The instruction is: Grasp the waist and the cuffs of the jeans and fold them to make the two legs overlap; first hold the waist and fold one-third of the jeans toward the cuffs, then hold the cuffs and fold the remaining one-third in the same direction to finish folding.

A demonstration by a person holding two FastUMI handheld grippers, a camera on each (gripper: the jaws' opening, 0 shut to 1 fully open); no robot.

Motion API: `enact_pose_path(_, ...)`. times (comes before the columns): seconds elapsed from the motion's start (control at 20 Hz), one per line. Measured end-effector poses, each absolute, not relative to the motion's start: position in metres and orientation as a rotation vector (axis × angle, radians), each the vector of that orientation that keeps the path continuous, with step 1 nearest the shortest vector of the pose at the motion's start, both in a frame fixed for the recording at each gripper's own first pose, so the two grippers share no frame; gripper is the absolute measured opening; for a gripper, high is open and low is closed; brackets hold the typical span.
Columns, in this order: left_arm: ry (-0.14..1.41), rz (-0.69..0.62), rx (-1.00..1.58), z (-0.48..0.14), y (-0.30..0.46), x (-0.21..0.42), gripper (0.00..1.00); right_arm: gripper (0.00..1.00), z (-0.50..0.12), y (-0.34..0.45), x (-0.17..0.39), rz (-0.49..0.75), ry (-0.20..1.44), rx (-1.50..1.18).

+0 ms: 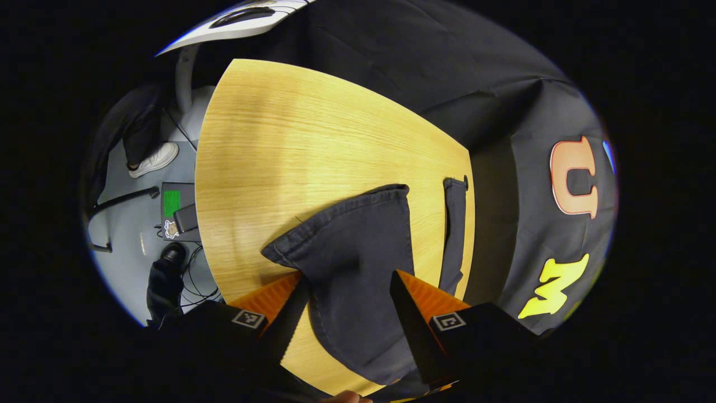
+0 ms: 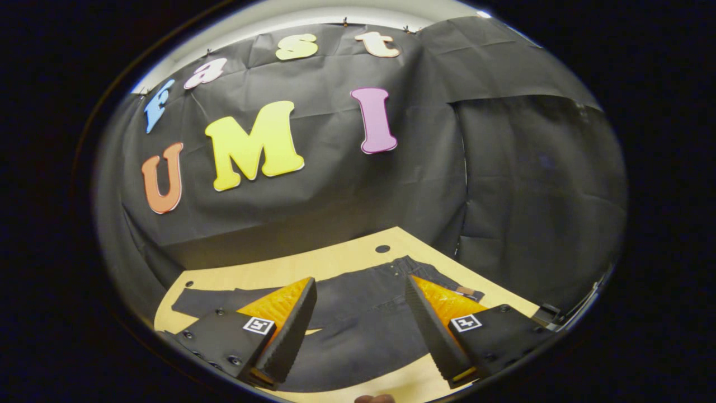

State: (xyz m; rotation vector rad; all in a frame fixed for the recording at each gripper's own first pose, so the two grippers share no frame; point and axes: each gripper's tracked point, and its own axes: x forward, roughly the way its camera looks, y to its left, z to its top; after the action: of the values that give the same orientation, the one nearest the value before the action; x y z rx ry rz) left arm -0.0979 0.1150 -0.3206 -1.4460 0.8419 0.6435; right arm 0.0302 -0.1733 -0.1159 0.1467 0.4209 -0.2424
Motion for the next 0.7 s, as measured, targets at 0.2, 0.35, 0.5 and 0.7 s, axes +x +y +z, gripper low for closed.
enact_pose_path(0.2, 0.901, 0.714, -1.438, -0.343, 0.116, -0.118, 0.42, 0.98, -0.137, -0.207, 0.032, -0.294, 0.496, 0.195)
enact_pose_path(0.35, 0.881, 0.739, -1.500, -0.340, 0.116, -0.116, 0.08, 0.98, -0.175, -0.248, 0.025, -0.327, 0.666, 0.273)
enact_pose_path(0.5, 0.904, 0.734, -1.465, -0.342, 0.116, -0.113, 0.05, 0.98, -0.219, -0.289, 0.011, -0.434, 0.832, 0.525)
enact_pose_path(0.7, 0.883, 0.761, -1.518, -0.341, 0.116, -0.111, 0.05, 0.98, -0.273, -0.321, 0.008, -0.546, 0.972, 0.752)
